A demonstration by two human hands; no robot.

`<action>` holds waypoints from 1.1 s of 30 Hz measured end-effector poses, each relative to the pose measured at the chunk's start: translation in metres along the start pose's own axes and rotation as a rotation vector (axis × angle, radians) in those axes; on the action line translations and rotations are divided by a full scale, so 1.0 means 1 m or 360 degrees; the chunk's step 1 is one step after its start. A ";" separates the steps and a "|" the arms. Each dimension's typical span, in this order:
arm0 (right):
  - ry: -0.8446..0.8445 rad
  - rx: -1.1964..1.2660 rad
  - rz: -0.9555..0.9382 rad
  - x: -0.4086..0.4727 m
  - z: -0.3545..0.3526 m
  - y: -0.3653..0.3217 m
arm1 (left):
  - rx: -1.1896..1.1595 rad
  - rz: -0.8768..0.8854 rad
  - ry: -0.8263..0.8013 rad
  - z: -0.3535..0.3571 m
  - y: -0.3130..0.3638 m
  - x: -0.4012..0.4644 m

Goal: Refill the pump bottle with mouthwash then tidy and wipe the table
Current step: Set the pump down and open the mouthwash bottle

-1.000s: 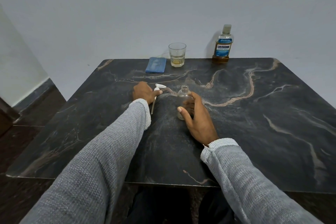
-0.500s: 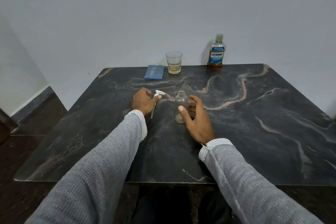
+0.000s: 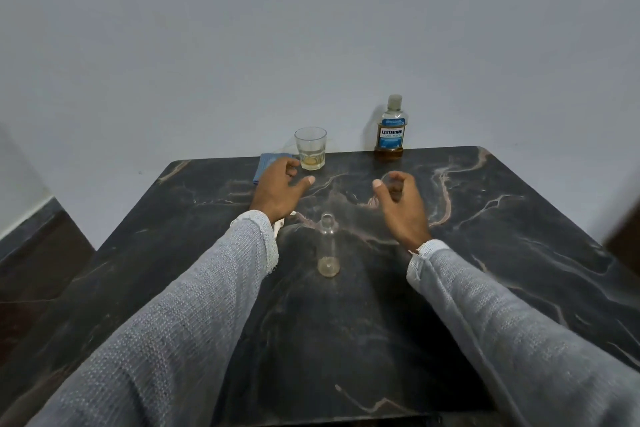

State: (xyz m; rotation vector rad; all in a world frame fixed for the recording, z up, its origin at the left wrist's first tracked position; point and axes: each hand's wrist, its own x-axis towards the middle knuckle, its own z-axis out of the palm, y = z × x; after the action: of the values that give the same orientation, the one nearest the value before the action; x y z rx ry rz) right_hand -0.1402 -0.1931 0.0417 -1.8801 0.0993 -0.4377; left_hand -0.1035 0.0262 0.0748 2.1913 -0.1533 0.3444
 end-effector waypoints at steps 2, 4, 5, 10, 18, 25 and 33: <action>0.0016 -0.0127 -0.0022 0.028 -0.008 -0.002 | -0.0009 0.0039 -0.0041 0.008 0.003 0.017; 0.0019 -0.0249 -0.0044 0.054 -0.012 -0.003 | -0.0031 0.0059 -0.0107 0.016 0.005 0.034; 0.0020 -0.0290 -0.0057 0.068 -0.014 -0.002 | -0.0045 0.0064 -0.0142 0.021 0.005 0.044; 0.0071 -0.0491 -0.0157 0.142 -0.015 0.001 | -0.0009 0.0130 -0.0229 0.049 -0.002 0.086; -0.0099 -0.1198 -0.0558 0.240 -0.018 0.002 | -0.0004 0.0152 -0.0321 0.087 -0.013 0.125; -0.0282 -0.1437 -0.0589 0.279 -0.010 -0.006 | 0.0047 0.0170 -0.0397 0.098 -0.019 0.136; -0.0202 -0.1411 -0.0682 0.275 -0.015 -0.006 | 0.0070 0.0177 -0.0428 0.105 -0.021 0.138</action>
State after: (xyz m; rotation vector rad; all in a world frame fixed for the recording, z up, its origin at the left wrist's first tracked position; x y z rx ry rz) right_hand 0.1082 -0.2815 0.1205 -2.8157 -0.2408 -0.6238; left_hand 0.0526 -0.0430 0.0406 2.2709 -0.4202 0.1134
